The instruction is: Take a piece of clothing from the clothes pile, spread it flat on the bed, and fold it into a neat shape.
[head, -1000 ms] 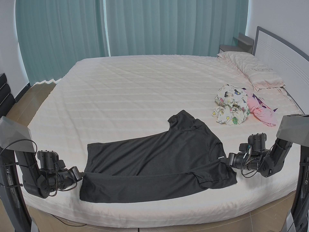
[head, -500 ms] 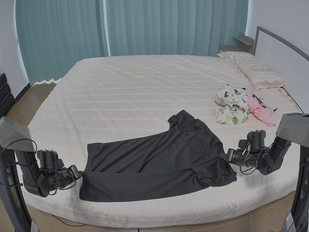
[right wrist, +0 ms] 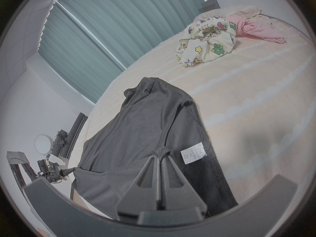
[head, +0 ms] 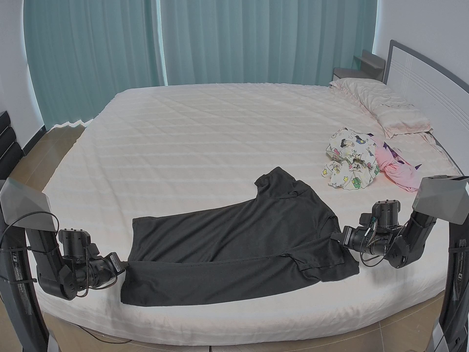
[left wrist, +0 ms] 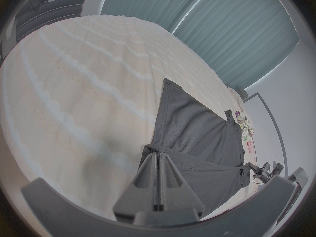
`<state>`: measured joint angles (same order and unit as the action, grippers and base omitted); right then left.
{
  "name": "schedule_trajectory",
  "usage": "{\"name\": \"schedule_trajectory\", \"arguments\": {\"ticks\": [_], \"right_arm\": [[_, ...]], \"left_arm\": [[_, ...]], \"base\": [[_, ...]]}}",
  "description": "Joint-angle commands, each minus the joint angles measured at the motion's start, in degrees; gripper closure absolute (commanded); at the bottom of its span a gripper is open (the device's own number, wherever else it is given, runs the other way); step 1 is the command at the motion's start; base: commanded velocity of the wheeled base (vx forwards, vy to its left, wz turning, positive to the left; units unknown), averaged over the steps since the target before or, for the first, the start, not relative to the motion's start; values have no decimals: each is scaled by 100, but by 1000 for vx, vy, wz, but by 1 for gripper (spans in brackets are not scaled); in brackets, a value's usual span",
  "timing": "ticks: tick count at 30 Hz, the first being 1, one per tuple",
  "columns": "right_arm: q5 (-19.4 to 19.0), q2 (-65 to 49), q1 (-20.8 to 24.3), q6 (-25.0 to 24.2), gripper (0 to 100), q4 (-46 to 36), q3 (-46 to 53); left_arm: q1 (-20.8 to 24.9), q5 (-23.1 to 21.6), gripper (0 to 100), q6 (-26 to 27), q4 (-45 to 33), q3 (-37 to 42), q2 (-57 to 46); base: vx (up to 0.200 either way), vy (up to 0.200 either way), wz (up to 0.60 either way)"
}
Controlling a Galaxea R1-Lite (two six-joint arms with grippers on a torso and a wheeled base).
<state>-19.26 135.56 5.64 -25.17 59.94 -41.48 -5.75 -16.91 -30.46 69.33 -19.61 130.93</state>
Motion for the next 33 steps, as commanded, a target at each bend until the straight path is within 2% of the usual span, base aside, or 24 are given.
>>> {"name": "schedule_trajectory", "arguments": {"ticks": [1,13,14,15,16,20,26,29,33], "right_arm": [[1,173,7,-49,100,18,0],[-7,252,16,-146,100,26,-79],[-7,260,16,-155,100,26,-79],[-7,260,16,-146,100,26,-79],[-7,269,16,-155,0,35,-79],[-7,190,16,-190,0,44,-26],[-7,-416,-178,-1086,0,97,132],[-7,-548,-310,-1464,0,114,193],[-43,-592,-389,-1552,0,114,352]], "left_arm": [[4,3,100,5,2,-7,100],[162,170,100,5,-33,-42,179],[162,170,0,5,-42,-51,179],[162,170,0,5,-42,-51,179],[162,170,0,5,-42,-51,179],[162,162,0,-12,-25,-60,179],[92,162,0,-47,2,-16,161],[-84,153,0,-12,2,10,29],[-216,118,0,-56,11,133,-226]], "base": [[0,0,0],[0,0,0],[0,0,0],[0,0,0],[0,0,0],[0,0,0],[0,0,0],[0,0,0],[0,0,0]]}}
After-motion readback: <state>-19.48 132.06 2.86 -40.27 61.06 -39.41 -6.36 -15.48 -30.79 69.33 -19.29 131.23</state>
